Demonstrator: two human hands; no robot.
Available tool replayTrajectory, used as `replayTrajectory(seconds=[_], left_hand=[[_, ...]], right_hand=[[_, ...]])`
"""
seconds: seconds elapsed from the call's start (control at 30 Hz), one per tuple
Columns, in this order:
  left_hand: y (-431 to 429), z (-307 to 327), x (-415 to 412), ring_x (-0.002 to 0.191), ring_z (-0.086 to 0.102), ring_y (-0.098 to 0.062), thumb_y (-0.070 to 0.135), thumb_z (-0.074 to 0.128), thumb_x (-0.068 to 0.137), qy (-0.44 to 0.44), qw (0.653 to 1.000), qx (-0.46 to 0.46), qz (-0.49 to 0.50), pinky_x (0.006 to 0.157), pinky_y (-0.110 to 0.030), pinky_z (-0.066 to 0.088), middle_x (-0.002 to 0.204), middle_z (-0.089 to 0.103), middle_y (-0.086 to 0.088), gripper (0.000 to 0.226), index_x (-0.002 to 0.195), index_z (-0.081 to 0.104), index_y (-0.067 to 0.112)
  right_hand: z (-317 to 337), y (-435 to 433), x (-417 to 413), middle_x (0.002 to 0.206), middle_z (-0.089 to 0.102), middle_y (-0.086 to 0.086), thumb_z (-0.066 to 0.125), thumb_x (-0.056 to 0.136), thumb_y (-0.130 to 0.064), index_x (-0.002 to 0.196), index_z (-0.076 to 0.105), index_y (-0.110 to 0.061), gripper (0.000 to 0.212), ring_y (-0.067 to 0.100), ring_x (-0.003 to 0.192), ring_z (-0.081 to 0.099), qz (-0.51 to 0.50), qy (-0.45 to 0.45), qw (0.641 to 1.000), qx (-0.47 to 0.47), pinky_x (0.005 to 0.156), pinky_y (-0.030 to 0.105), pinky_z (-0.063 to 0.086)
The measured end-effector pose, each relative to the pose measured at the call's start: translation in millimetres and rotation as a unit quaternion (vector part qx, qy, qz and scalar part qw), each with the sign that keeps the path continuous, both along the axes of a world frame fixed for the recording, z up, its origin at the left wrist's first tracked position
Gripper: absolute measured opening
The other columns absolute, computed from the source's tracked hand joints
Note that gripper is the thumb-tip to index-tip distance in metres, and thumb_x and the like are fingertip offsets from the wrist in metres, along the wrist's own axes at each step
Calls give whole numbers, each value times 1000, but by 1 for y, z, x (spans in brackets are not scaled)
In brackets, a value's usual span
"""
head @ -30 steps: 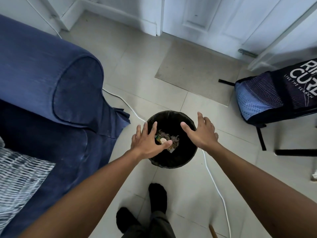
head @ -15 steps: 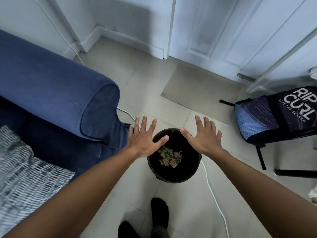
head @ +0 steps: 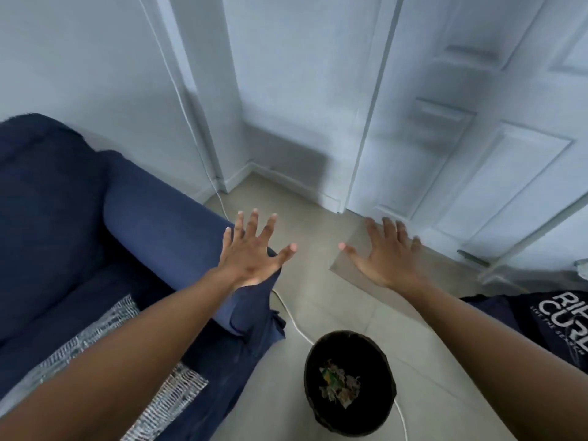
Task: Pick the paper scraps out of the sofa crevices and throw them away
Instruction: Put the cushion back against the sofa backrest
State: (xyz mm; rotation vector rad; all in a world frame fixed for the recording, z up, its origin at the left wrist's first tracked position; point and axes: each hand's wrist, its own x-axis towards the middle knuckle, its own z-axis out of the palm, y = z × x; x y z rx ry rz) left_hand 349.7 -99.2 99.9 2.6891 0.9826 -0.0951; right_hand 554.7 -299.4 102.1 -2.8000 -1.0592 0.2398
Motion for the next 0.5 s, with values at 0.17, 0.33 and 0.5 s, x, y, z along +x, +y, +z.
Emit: replayTrajectory(seconds=[0.17,0.33,0.5], left_hand=[[53,67,-46,147,-27,-26,98,4,68,-30,997,32,61,119,-56,-6,164,-19,1,101,153,-8,44],[93,128,-107,148,-23,-27,99,1,66,-42,988,66,134,119,-56,-3,165,-13,-1,104,154,-5,43],[120,180,-189,149,-21,-28,97,6,70,-55,972,88,209,119,-56,-1,166,-11,-1,103,155,-2,41]], right_hand=[[76,68,-17,168,9,5,1,61,-102,157,7,-37,116,32,154,1,56,-23,998,12,117,66,5],[143,139,-57,168,6,8,12,73,-96,158,5,-33,106,34,154,1,132,-38,990,29,118,65,5],[187,206,-117,167,10,9,18,75,-93,159,6,-30,106,35,153,4,207,-37,976,48,118,65,6]])
